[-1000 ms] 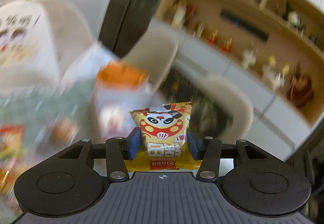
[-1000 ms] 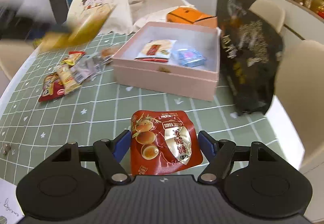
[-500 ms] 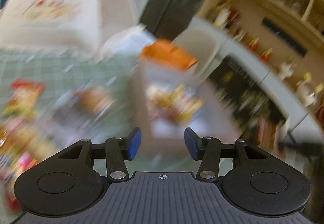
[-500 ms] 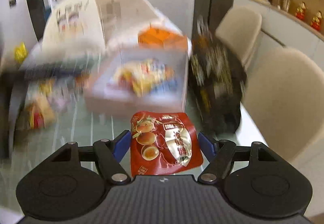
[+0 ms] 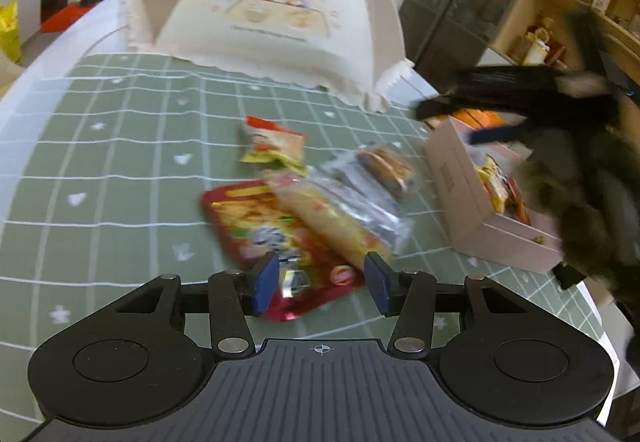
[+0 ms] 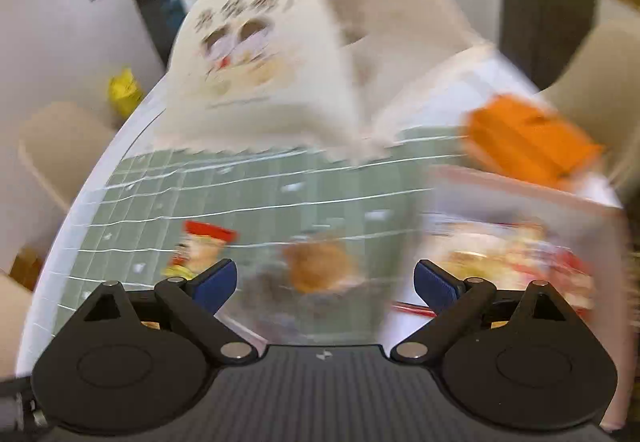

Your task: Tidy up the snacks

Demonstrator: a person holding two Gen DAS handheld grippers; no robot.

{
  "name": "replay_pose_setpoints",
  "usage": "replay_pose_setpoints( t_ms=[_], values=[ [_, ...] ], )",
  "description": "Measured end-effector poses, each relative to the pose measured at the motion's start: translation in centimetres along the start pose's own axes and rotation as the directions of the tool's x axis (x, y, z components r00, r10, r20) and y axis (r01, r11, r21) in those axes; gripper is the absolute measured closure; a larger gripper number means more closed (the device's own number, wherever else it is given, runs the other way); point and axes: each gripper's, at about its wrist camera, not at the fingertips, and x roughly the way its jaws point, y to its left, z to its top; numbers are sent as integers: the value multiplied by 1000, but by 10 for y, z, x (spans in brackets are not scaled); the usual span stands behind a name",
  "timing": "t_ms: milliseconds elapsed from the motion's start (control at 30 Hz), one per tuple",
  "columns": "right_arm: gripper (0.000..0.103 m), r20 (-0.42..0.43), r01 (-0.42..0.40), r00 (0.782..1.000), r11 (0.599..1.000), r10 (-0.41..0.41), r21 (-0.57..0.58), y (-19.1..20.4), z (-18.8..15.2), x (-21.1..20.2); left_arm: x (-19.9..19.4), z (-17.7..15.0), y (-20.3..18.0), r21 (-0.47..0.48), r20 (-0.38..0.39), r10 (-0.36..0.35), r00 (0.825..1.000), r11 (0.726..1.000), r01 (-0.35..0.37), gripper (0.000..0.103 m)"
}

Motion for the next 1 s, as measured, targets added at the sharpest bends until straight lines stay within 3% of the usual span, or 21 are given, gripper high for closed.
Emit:
replay_pose_setpoints(
  t_ms=[133, 233, 300, 333, 500, 667, 767, 933, 967, 1000],
  values=[
    [7, -45, 95, 994, 993, -99, -75, 37, 32, 70, -7, 1, 20, -28, 2, 4, 1000, 1000, -4, 50],
    [12, -93, 197, 973, 973, -209, -119, 46, 42, 121, -11, 4, 39, -39, 7, 8, 1000, 999, -7, 50],
    [49, -152, 215, 961, 969, -233, -124, 46, 40, 140, -14, 8, 52, -44, 16, 16, 1000, 999, -15, 50],
    [53, -182, 203, 958, 972, -222, -119, 47, 35, 144, -13, 12, 58, -47, 22, 17, 1000, 999, -16, 50],
    [55, -190, 92, 976, 991, -110, -100, 56, -13, 110, 19, 45, 66, -27, 21, 4, 1000, 1000, -4, 50],
    [56, -181, 54, 981, 996, -65, -68, 54, -71, 59, 63, 87, 49, 39, 33, -11, 999, 999, 10, 50],
    [56, -187, 45, 981, 997, -55, -56, 50, -95, 34, 104, 107, 36, 97, -12, -5, 1000, 995, 6, 50],
    [55, -189, 65, 979, 996, -75, -57, 39, -124, 10, 150, 105, 12, 205, -74, 48, 996, 978, -32, 49],
    [53, -189, 68, 979, 996, -78, -57, 36, -129, 5, 152, 102, 7, 230, -69, 51, 996, 973, -34, 48],
    [44, -190, 67, 979, 996, -77, -59, 33, -135, 0, 153, 99, 3, 252, -61, 50, 997, 967, -33, 47]
  ],
)
